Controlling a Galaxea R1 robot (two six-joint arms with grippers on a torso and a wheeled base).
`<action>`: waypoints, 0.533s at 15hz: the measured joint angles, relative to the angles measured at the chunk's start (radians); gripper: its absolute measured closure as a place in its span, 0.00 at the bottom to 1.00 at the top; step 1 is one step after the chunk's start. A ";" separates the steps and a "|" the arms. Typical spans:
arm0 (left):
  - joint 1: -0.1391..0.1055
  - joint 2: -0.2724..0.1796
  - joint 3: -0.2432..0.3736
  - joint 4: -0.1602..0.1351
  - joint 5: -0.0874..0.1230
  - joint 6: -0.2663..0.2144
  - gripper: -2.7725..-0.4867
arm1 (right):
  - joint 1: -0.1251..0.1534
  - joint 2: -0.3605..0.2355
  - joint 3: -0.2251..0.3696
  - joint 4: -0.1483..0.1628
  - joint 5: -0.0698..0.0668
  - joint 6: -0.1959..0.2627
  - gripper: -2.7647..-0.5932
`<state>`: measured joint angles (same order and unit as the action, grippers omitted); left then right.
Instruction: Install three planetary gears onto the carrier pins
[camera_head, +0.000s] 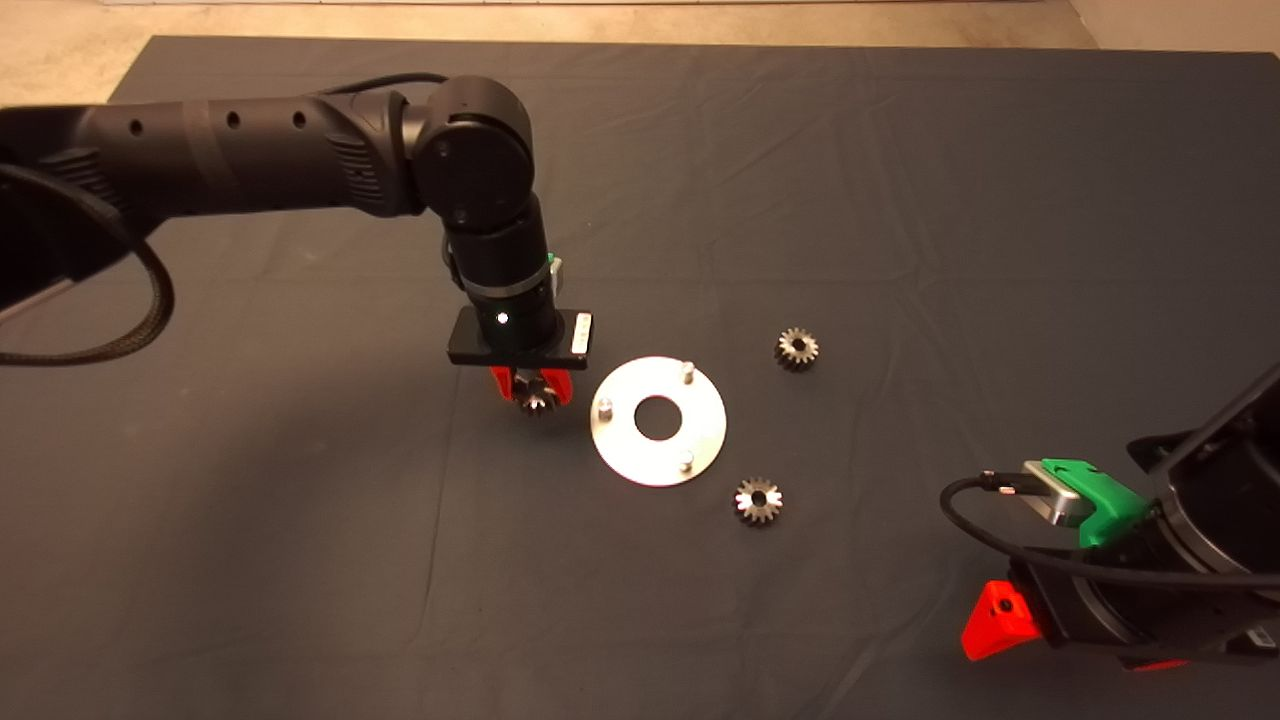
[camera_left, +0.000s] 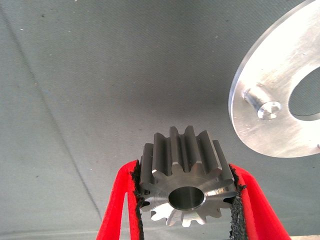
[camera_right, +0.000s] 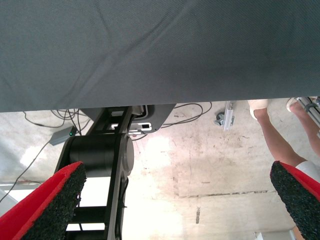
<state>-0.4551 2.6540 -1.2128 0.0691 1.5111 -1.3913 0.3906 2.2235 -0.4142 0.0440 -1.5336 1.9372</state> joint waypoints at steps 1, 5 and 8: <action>0.000 0.001 0.000 0.000 0.000 0.000 0.91 | 0.000 0.000 0.000 0.000 0.000 0.000 0.00; 0.000 0.044 0.000 0.001 -0.005 0.007 0.91 | 0.000 -0.001 0.000 0.000 0.000 0.000 0.00; 0.000 0.069 -0.003 0.001 -0.009 0.017 0.91 | 0.000 -0.001 0.000 0.000 0.000 0.000 0.01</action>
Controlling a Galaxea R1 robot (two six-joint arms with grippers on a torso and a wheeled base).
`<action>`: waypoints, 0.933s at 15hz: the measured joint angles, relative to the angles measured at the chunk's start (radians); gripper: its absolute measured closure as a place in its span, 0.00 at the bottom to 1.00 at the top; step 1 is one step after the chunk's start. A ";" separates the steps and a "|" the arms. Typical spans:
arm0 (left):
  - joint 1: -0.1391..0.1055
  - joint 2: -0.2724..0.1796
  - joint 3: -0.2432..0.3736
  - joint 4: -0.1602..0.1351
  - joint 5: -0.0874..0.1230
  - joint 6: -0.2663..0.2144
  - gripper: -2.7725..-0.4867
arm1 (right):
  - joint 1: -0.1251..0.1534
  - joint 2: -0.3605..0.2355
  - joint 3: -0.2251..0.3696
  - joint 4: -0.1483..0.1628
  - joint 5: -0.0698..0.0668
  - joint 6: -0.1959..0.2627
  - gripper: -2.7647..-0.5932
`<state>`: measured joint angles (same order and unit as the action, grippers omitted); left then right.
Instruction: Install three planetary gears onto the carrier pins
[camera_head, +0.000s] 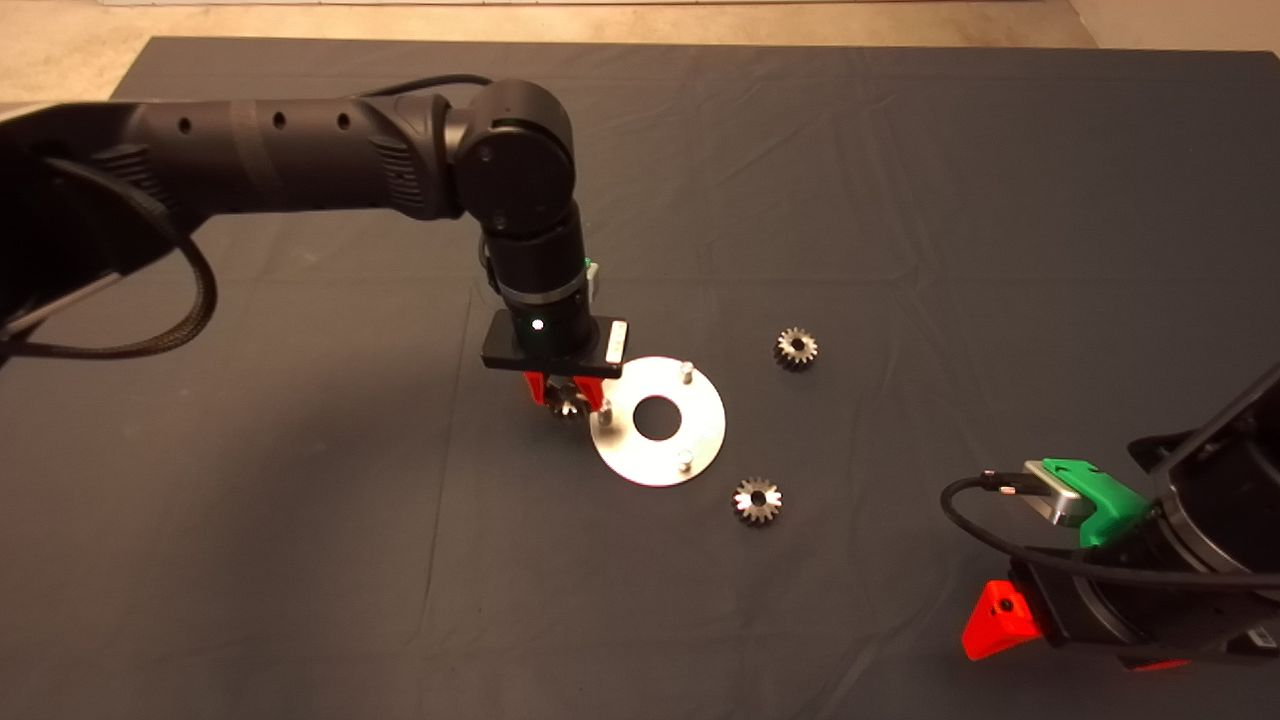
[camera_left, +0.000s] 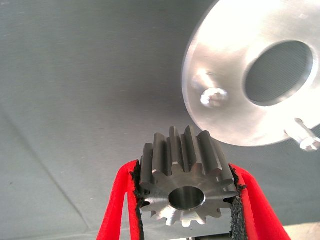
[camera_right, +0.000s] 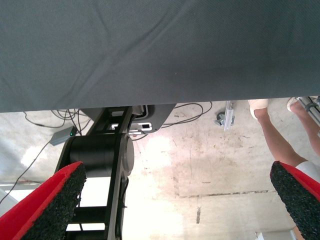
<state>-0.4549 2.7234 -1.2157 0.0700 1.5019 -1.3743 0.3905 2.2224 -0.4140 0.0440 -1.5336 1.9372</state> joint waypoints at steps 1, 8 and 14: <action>0.000 0.003 -0.003 -0.001 0.000 0.002 0.91 | 0.000 0.000 0.000 0.000 0.000 0.000 0.00; 0.038 0.003 -0.011 0.004 -0.006 0.019 0.91 | 0.000 0.000 0.000 0.000 0.000 0.000 0.00; 0.039 0.005 -0.017 0.044 -0.035 0.028 0.91 | -0.001 0.000 0.000 0.000 0.000 0.000 0.00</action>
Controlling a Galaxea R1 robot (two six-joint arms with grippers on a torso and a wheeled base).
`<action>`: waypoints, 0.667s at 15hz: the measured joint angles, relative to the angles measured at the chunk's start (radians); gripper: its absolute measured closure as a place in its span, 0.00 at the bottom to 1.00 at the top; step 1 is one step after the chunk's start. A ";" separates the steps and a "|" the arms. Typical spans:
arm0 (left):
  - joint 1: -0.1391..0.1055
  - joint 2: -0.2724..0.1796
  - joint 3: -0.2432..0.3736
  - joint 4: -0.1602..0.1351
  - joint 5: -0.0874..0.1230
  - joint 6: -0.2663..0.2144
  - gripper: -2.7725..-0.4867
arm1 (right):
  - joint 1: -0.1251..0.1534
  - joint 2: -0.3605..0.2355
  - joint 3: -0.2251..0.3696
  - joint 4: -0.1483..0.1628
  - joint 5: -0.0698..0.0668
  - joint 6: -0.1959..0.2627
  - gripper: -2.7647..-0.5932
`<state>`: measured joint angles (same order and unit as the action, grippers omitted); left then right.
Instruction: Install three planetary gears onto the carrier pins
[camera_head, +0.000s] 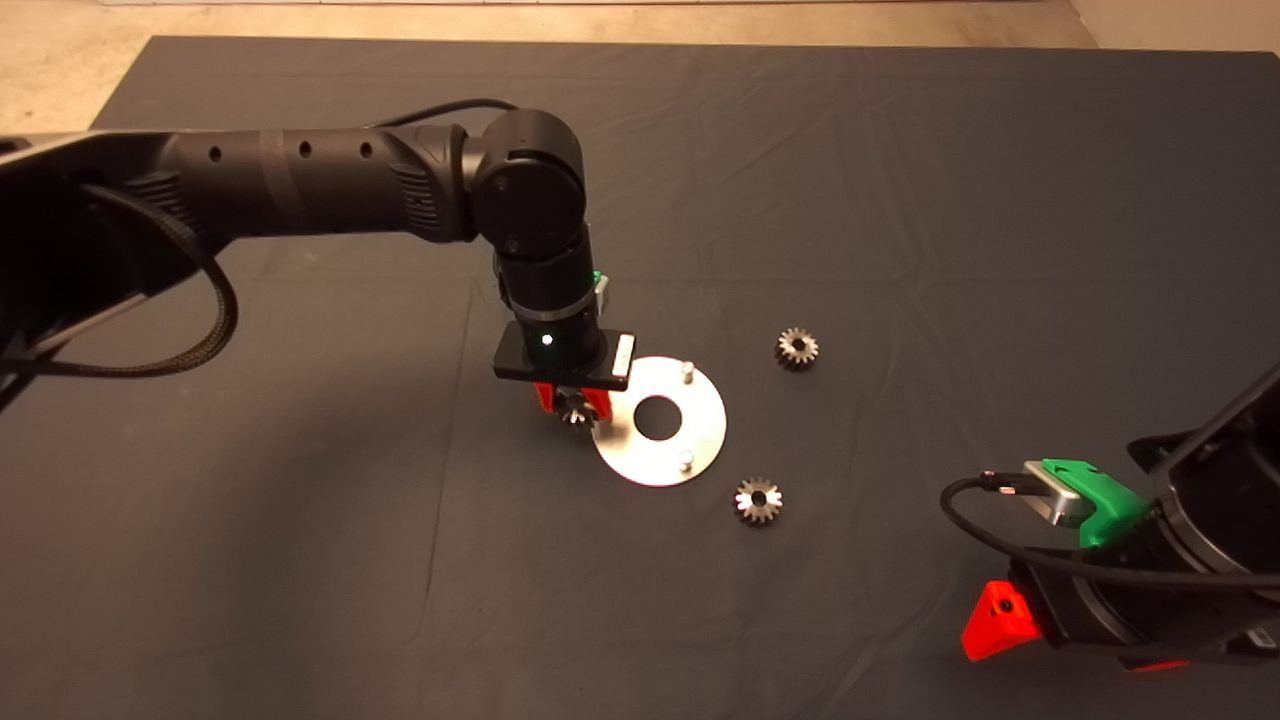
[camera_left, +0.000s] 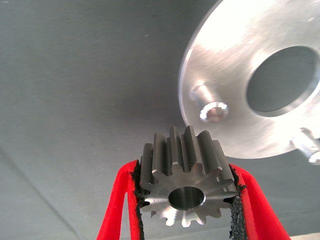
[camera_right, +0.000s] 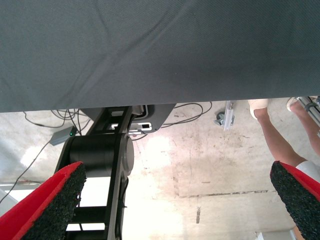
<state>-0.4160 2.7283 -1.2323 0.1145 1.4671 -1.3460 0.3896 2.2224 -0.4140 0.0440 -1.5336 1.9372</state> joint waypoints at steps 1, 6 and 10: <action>0.000 0.001 -0.006 0.001 -0.011 0.001 0.91 | -0.002 0.000 0.000 0.000 0.000 0.000 0.00; 0.003 0.002 -0.016 0.002 -0.023 0.020 0.91 | -0.008 0.000 0.000 0.000 0.000 0.000 0.01; 0.019 0.007 -0.029 0.002 -0.036 0.029 0.91 | -0.011 0.000 0.000 0.000 0.000 0.000 0.00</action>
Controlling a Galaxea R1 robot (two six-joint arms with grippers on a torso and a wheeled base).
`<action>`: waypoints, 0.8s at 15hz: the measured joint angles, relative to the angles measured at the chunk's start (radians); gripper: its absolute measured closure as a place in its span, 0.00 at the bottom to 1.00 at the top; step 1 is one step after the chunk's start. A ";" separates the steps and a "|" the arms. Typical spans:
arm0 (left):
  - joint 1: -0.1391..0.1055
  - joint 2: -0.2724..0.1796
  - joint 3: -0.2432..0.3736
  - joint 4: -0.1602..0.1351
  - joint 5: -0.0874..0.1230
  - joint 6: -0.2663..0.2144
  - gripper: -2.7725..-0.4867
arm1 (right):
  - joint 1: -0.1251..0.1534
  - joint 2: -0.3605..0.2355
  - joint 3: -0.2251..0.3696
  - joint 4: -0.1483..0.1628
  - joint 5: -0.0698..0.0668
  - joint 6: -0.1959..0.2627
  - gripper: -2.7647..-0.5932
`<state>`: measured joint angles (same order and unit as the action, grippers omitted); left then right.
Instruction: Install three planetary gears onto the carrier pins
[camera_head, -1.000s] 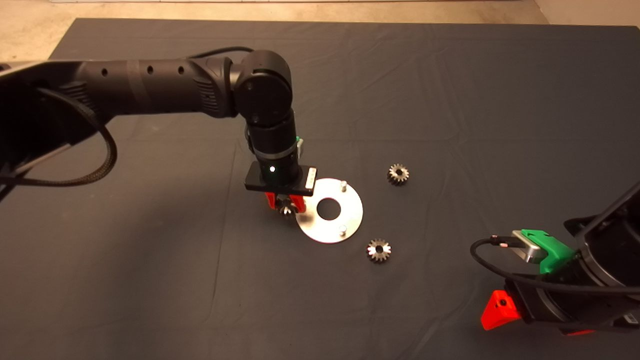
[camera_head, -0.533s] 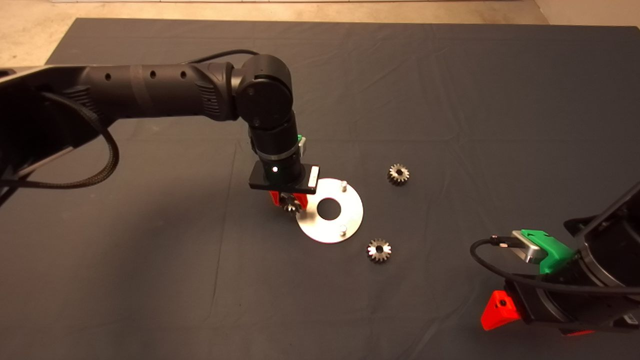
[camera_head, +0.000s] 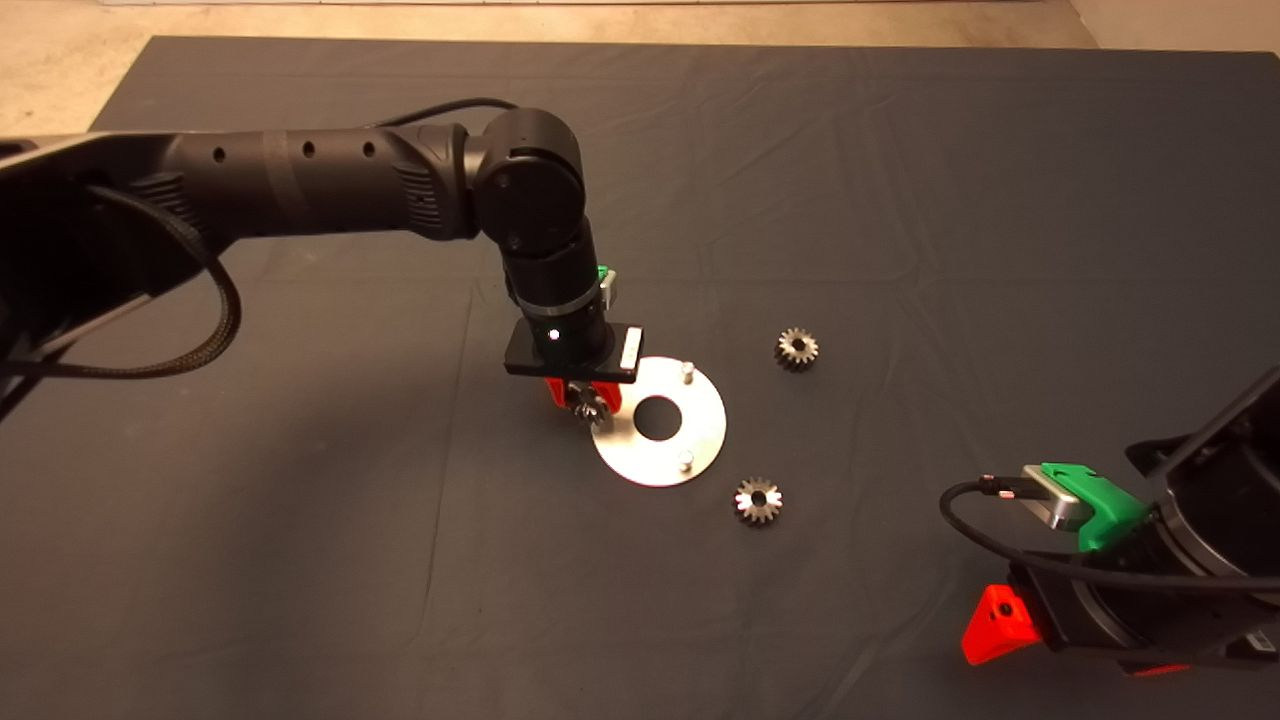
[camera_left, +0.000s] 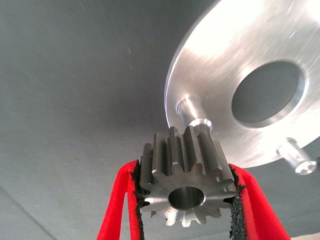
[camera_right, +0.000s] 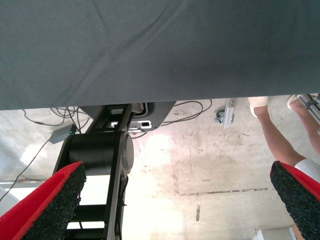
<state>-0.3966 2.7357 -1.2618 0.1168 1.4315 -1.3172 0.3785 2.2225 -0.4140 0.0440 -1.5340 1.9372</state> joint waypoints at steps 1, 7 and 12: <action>0.006 0.007 -0.006 0.001 0.001 0.001 0.91 | 0.000 0.000 0.000 0.000 0.001 0.000 0.01; 0.006 0.065 -0.033 0.026 -0.004 0.003 0.91 | -0.010 -0.001 0.000 0.000 -0.001 0.000 0.00; 0.003 0.057 -0.039 0.029 0.017 0.017 0.91 | -0.010 -0.001 0.000 0.000 0.000 0.000 0.00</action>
<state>-0.3934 2.7928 -1.3013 0.1462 1.4489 -1.2998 0.3683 2.2215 -0.4140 0.0440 -1.5337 1.9372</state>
